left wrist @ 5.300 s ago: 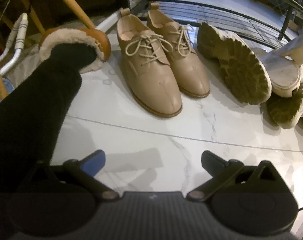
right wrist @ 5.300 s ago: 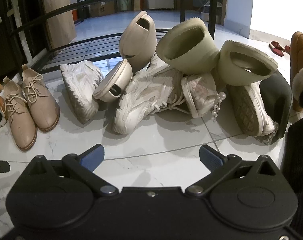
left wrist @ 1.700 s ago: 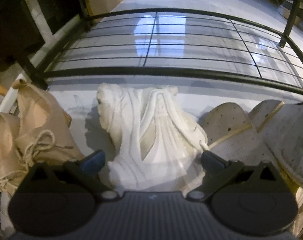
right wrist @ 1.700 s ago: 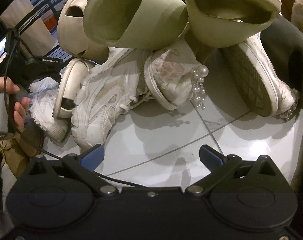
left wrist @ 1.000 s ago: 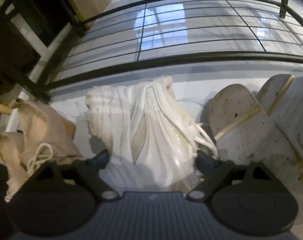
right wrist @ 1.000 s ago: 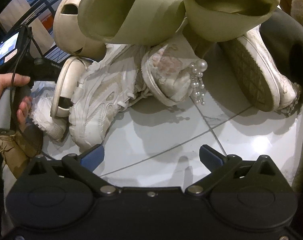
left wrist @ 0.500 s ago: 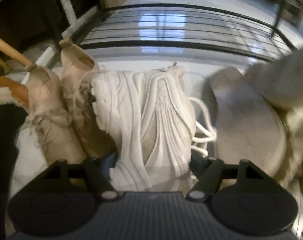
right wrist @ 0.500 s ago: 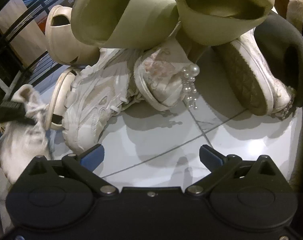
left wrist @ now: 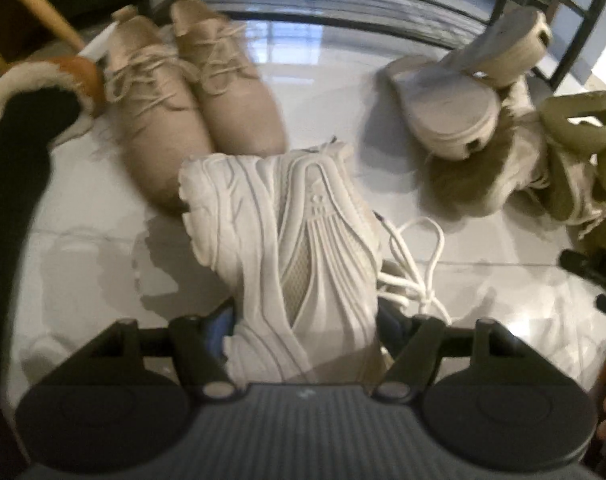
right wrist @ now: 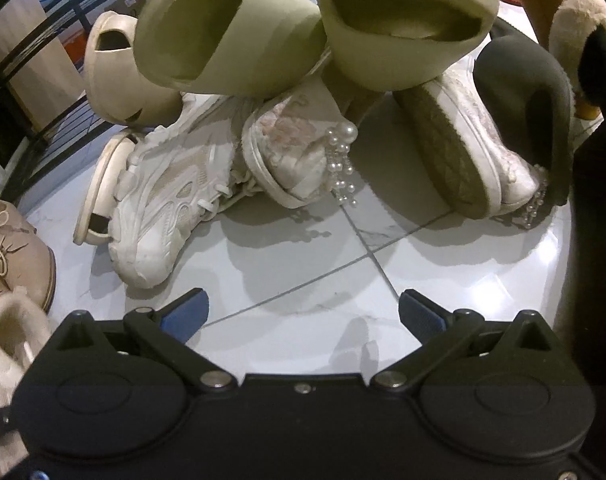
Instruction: Organize scattered shoes
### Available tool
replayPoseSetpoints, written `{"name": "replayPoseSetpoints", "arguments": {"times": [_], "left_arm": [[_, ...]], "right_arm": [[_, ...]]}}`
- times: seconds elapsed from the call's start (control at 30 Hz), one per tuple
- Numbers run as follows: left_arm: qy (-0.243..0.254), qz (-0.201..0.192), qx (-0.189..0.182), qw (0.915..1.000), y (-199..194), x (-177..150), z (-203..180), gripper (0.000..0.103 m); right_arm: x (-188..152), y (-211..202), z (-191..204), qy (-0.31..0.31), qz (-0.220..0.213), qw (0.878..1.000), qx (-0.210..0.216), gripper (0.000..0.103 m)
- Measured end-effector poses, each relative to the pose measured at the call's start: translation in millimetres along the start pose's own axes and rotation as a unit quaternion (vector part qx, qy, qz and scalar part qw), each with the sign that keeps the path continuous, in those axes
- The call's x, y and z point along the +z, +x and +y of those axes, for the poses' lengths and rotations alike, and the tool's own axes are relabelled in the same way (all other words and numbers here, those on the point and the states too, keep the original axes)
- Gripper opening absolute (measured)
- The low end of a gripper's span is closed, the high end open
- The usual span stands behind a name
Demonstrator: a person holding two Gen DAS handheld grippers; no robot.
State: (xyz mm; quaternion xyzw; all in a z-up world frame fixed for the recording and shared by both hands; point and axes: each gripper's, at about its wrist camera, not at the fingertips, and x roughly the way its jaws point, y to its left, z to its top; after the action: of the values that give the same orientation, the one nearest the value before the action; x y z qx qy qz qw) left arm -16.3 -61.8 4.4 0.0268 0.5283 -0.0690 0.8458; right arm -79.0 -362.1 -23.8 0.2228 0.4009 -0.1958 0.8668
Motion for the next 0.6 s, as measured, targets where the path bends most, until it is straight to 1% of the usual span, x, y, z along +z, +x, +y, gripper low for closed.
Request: {"name": "replayPoseSetpoints", "arguments": {"times": [0.07,0.13,0.17,0.23,0.27,0.33,0.4,0.47,0.5,0.53,0.57,0.6], "left_arm": [[-0.008,-0.001,0.014,0.9999,0.6,2.7,9.9,0.07],[-0.024,0.004,0.016,0.9996,2.6,4.4,23.2,0.071],[-0.022,0.001,0.016,0.9996,2.4,3.8,25.1,0.072],[0.003,-0.007,0.024,0.9997,3.0,1.8,25.5,0.075],[0.028,-0.01,0.036,0.9989,5.4,-0.1,18.8,0.081],[0.073,-0.017,0.058,0.9955,9.5,-3.5,6.6,0.082],[0.058,-0.007,0.05,0.997,7.5,-0.4,8.4,0.085],[0.043,0.001,0.04,0.9983,4.5,2.5,10.9,0.085],[0.033,-0.004,0.024,0.9992,-2.8,2.8,16.8,0.086],[0.023,-0.018,0.014,0.9995,-13.1,2.6,22.9,0.087],[0.015,-0.032,0.009,0.9993,-21.7,3.1,27.9,0.093],[0.006,-0.047,0.004,0.9989,-30.3,3.5,33.2,0.101]], "right_arm": [[-2.4,-4.2,1.5,-0.002,0.0,1.0,0.001,0.103],[-5.6,-8.8,2.5,-0.003,0.015,1.0,0.016,0.103],[-6.8,-10.5,2.6,-0.003,0.019,1.0,0.023,0.103],[-11.1,-15.5,4.0,-0.007,0.033,0.998,0.045,0.103],[-13.2,-16.4,5.3,-0.012,0.038,0.998,0.053,0.103],[-16.2,-13.9,7.7,-0.018,0.051,0.997,0.062,0.103],[-18.6,-9.0,9.9,-0.018,0.069,0.995,0.063,0.103],[-19.7,-11.2,12.3,-0.02,0.073,0.994,0.074,0.103],[-19.8,-13.5,13.5,-0.021,0.077,0.993,0.093,0.103],[-19.8,-15.4,14.4,-0.019,0.082,0.99,0.114,0.103],[-20.0,-16.2,14.8,-0.015,0.086,0.988,0.131,0.103],[-20.6,-17.2,15.6,-0.005,0.096,0.981,0.168,0.103]]}}
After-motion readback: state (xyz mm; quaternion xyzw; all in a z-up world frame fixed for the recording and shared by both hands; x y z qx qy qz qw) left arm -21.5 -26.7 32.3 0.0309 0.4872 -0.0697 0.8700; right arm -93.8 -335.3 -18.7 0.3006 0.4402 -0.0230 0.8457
